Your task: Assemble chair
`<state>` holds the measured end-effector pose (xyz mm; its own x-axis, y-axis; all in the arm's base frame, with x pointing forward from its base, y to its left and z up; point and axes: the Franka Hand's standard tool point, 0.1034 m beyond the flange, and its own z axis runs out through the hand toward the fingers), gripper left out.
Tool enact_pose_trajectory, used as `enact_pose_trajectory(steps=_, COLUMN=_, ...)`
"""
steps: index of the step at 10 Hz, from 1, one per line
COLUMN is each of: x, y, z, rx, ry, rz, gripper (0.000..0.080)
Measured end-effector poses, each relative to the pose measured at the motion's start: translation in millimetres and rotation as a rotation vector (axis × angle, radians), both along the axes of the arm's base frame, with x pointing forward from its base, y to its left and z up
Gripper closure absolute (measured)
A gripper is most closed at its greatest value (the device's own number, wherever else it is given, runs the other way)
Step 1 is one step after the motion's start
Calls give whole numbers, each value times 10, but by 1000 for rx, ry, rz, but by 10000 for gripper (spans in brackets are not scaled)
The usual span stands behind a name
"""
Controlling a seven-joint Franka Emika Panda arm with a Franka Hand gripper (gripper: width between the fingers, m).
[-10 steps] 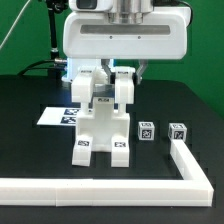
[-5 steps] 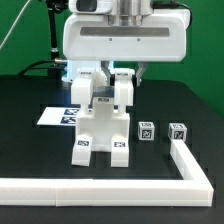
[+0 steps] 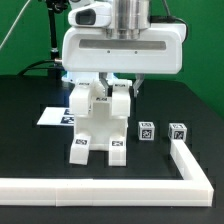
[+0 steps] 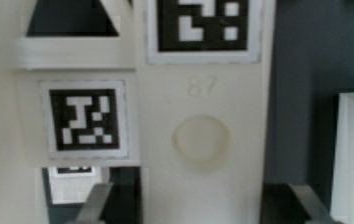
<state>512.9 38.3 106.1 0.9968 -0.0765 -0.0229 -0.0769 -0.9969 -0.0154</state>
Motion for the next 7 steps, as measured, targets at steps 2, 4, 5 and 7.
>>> enact_pose_trajectory(steps=2, x=25, y=-60, z=-97, rx=-7, ry=1, rz=20, gripper=515)
enact_pose_trajectory(steps=4, x=117, y=-99, z=-96, rx=-10, ry=-14, rz=43, gripper=515)
enact_pose_trajectory(steps=5, x=146, y=-100, z=-94, rx=-12, ry=-25, rz=44, gripper=515)
enact_pose_trajectory(steps=7, x=181, y=-98, z=-90, rx=-12, ry=-30, rz=57, gripper=515)
